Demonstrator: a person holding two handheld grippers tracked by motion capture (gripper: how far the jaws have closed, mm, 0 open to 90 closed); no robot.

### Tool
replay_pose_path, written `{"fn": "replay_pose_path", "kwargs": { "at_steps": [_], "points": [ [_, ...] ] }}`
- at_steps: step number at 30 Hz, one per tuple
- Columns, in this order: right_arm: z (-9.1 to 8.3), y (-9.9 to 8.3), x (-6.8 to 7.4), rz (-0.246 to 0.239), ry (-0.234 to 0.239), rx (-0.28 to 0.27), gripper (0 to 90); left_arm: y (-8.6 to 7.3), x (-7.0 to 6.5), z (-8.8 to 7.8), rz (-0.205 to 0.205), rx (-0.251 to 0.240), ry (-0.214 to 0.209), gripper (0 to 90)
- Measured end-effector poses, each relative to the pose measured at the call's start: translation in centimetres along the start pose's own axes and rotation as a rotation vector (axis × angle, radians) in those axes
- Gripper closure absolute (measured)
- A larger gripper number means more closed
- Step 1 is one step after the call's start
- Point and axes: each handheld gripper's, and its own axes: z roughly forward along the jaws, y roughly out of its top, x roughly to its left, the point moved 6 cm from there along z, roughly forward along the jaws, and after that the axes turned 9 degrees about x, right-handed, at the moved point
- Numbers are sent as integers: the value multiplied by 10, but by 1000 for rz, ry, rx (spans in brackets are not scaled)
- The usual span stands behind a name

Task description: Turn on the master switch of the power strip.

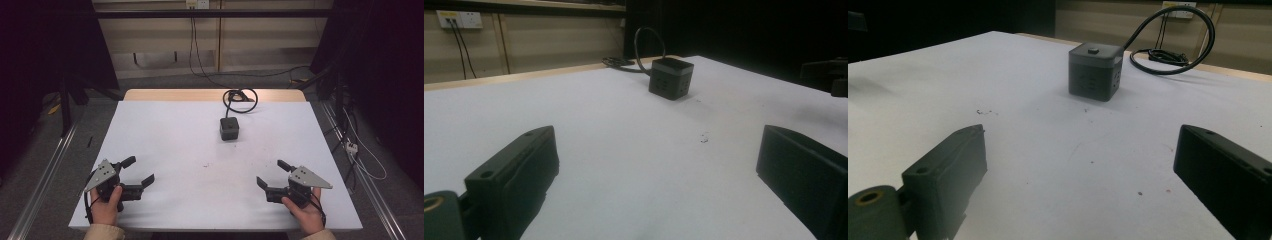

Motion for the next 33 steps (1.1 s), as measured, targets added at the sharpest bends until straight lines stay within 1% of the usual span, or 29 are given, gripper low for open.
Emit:
{"fn": "replay_pose_path", "kwargs": {
  "at_steps": [6, 7, 11, 14, 19, 23, 25, 30, 31, 33],
  "points": [
    [9, 6, -1, 13, -11, 14, 70, -1, 0, -2, 5, 4, -4, 30],
    [11, 7, -1, 17, -11, 17, 70, -1, 0, -3, -1, 1, 0, 29],
    [20, 8, -2, 22, -24, 48, 68, -3, 0, -4, 2, 4, 2, 30],
    [25, 11, -2, 16, -14, 49, 68, -3, 0, -5, 3, 3, 4, 30],
    [32, 18, -3, 34, -12, 45, 68, -3, -1, -6, 3, 4, 3, 30],
    [38, 21, -4, 33, -15, 49, 69, -3, -2, -6, 9, 1, -3, 29],
    [40, 23, -4, 42, -11, 48, 68, -3, -2, -6, 9, 1, -5, 29],
    [47, 27, -3, 44, -7, 50, 71, -3, -2, -6, 8, 0, -7, 29],
    [50, 29, -3, 57, -1, 51, 72, -3, -2, -6, 8, 0, -8, 30],
    [53, 32, -3, 55, -4, 51, 75, -3, -2, -5, 7, -1, -10, 29]
  ]
}}
